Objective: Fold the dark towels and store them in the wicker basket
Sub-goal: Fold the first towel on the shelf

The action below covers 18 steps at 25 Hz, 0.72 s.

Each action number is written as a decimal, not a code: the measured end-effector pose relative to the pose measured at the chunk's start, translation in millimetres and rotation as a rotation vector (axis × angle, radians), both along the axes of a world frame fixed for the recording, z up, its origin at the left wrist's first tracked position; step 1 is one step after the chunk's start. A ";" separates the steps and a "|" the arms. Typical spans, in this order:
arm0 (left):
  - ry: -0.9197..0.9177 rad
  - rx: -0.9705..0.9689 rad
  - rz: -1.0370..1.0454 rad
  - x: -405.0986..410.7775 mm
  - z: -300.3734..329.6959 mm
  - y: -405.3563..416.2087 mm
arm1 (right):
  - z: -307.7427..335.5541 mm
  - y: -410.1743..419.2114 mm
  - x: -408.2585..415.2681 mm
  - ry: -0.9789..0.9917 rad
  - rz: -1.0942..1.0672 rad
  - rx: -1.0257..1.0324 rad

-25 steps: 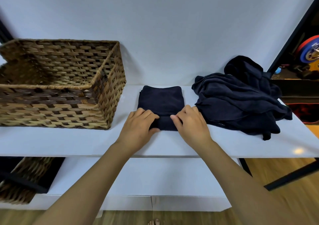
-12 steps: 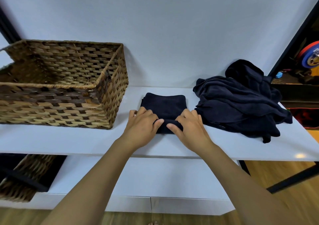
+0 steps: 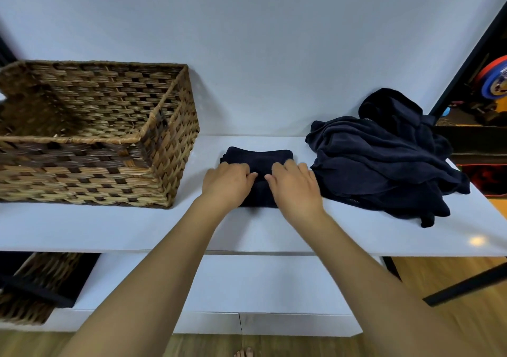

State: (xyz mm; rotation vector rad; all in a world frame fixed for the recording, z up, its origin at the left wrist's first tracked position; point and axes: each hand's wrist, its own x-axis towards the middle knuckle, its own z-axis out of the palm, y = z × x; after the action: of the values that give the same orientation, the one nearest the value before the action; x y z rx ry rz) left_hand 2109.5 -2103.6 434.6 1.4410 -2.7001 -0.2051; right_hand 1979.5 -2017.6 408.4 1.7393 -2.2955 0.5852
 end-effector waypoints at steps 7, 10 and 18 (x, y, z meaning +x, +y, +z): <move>-0.010 0.287 0.056 -7.7 2.5 -21.2 | -32.5 29.9 -5.0 0.192 0.139 -0.120; 0.055 0.337 0.016 -7.1 9.3 -20.2 | -23.5 30.4 -4.6 0.142 0.108 -0.018; 0.351 -0.429 -0.264 39.6 -46.4 30.6 | 5.3 31.4 -22.9 -0.245 0.298 0.205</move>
State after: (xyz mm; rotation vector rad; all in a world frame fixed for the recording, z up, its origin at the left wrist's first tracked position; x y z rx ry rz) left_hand 2149.0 -2072.9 388.3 0.8419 -2.4351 0.0968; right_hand 1956.5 -1986.3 413.7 2.2460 -2.3406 0.6676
